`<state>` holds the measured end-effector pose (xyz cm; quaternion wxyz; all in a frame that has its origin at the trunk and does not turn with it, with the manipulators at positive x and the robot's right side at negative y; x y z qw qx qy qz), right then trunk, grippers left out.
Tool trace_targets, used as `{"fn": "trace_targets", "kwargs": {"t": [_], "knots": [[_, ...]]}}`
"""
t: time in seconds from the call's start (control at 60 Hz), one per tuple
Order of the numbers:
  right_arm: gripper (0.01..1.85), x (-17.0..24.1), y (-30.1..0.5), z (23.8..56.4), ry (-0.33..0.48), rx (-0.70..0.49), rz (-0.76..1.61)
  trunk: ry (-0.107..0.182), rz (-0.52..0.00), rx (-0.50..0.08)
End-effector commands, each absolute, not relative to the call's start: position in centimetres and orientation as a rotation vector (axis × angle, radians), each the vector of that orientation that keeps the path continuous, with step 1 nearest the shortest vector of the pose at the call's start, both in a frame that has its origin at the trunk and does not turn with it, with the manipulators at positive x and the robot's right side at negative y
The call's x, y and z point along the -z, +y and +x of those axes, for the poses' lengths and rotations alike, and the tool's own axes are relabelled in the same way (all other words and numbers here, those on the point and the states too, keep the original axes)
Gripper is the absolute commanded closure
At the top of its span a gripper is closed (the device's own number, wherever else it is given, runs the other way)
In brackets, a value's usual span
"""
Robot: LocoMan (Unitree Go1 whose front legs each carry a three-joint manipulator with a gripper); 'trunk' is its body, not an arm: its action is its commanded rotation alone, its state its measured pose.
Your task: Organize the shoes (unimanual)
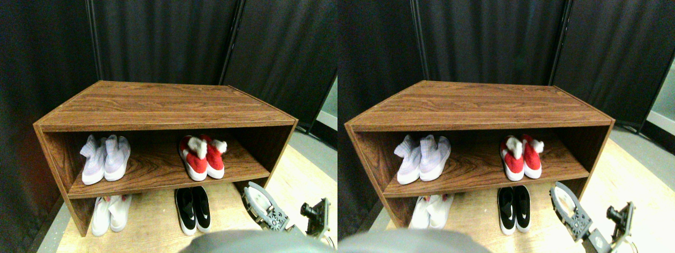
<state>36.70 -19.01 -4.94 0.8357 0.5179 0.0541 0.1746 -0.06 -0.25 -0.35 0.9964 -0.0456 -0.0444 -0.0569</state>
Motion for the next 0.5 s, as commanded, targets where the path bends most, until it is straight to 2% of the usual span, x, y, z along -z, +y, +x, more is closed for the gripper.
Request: {"fn": "trace_targets", "kwargs": {"t": [0.017,0.5], "knots": [[1.80,5.67,-18.19,39.33,-0.021,-0.272,1.074,-0.034,-0.112,0.123],[1.80,5.81,-18.29,39.92,-0.022,-0.266,1.105,-0.028,-0.117,0.123]]}}
